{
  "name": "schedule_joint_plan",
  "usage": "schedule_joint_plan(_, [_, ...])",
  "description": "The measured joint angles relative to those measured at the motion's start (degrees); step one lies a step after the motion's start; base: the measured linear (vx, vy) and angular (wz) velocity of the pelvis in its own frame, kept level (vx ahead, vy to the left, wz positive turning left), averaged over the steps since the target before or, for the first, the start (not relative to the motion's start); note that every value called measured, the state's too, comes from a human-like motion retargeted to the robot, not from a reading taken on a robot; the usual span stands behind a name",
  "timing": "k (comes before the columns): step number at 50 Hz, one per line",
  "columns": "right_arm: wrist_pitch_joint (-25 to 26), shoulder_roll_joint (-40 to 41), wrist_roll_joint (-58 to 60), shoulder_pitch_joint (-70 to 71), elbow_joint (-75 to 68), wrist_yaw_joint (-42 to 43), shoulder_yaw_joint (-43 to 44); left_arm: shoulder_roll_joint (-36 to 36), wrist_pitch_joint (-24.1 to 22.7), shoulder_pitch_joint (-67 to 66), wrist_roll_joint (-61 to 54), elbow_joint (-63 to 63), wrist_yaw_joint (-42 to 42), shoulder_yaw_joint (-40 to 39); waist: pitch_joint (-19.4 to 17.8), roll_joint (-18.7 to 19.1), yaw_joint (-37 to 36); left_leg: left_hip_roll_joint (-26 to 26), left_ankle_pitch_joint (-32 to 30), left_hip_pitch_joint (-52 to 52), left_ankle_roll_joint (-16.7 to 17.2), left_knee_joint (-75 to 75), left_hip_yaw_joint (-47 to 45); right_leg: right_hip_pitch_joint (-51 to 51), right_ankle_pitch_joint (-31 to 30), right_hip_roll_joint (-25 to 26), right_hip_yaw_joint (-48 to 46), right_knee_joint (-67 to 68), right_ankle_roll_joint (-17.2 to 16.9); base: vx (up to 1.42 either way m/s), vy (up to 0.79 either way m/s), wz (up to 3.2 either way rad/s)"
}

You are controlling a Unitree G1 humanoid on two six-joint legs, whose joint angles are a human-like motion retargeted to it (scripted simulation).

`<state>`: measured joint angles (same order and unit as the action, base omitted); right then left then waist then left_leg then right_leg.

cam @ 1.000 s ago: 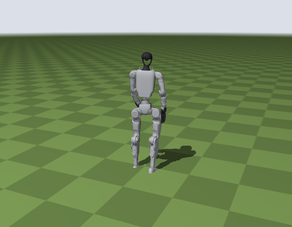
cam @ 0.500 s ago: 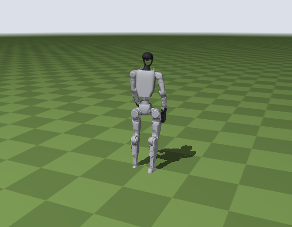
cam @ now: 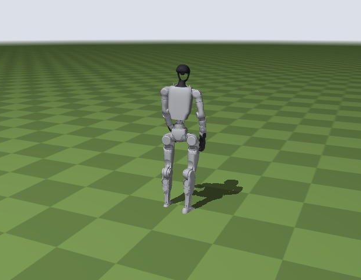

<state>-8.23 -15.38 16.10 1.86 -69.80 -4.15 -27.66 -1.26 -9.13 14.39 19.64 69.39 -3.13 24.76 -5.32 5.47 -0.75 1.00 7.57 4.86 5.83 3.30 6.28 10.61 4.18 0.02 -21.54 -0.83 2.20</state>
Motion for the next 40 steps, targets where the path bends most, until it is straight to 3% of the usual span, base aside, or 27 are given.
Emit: schedule_joint_plan(40, [-0.36,-0.05,-0.99,0.13,1.63,-0.42,0.27,-0.75,-0.40,-0.10,0.60,-0.14,-0.78,1.47,-0.50,-0.11,0.38,0.07,0.13,1.04,-0.34,-0.03,-0.68,0.87,0.38,0.06,0.57,-0.20,0.03,0.00,0.00,0.00])
